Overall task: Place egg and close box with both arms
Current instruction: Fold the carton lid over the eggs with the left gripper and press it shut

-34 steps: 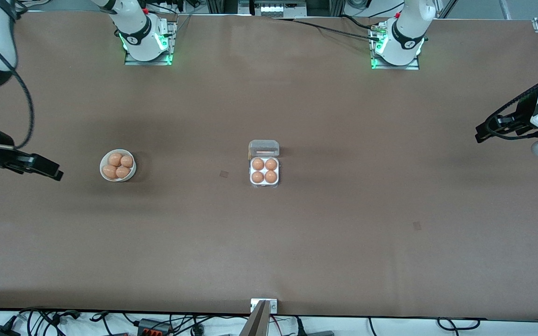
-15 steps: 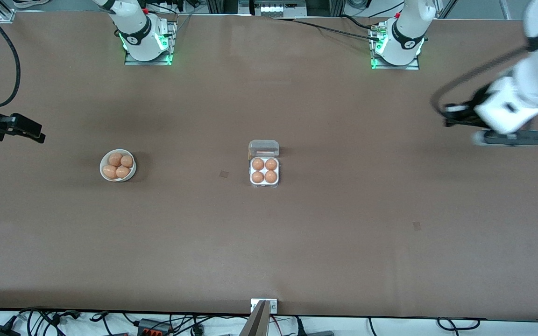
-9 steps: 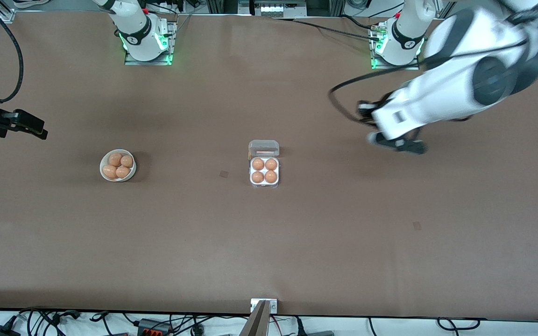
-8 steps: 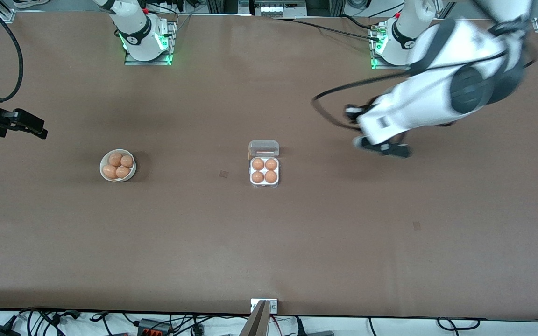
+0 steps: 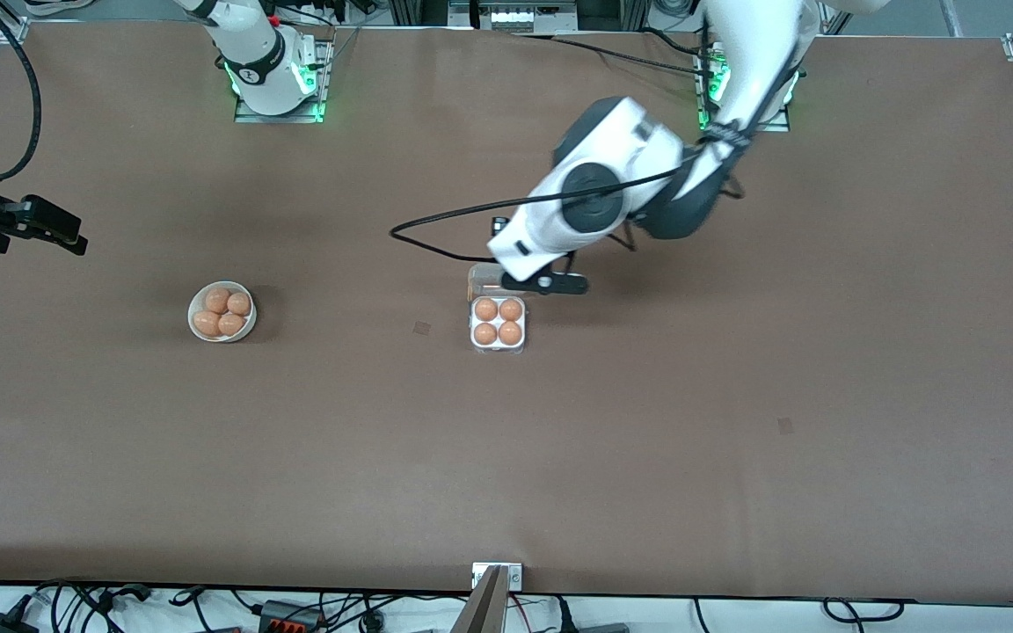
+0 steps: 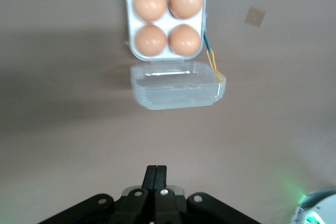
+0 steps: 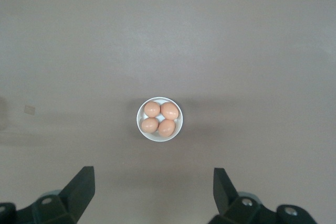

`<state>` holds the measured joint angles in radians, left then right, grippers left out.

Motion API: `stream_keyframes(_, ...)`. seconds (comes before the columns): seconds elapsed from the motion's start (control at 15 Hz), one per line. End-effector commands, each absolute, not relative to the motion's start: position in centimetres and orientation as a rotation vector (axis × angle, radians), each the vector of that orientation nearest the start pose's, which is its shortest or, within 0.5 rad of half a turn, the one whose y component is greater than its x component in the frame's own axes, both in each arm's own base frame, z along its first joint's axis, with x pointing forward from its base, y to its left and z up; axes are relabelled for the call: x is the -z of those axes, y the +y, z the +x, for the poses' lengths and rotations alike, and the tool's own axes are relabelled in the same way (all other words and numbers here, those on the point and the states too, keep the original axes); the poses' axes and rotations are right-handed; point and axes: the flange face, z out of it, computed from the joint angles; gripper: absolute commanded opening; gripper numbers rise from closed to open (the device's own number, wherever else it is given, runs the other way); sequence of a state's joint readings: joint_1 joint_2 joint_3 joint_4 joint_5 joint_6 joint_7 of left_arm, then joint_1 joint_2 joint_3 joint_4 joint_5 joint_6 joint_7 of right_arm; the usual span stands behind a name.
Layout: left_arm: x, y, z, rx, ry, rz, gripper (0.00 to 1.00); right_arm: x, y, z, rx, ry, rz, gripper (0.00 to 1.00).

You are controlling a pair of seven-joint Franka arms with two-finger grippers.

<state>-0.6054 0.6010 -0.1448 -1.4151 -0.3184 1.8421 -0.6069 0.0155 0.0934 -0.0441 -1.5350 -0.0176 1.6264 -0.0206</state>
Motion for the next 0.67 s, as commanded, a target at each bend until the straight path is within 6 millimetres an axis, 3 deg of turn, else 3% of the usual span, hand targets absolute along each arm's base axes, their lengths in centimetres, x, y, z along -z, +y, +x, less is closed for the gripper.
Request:
stream_keyframes(0.0, -31.2, -49.9, 50.8, -0.603, 0.009, -3.27, 0.0, -59.5, -1.9, 58.2, 0.015, -0.022, -3.17, 1.0)
stream_keyframes(0.2, -28.5, -51.8, 49.6, -0.582, 0.034, -3.272, 0.0, -59.5, -1.8, 58.2, 0.018, -0.019, -3.164, 1.0)
stream_keyframes(0.53, -26.1, -51.5, 49.6, -0.587, 0.054, -3.231, 0.0, -59.3, -2.1, 58.2, 0.006, -0.012, -3.165, 1.0)
stream_keyframes(0.6, -24.8, -51.5, 49.5, -0.608, 0.048, -3.216, 0.0, -59.3, -2.2, 58.2, 0.006, -0.01, -3.164, 1.0)
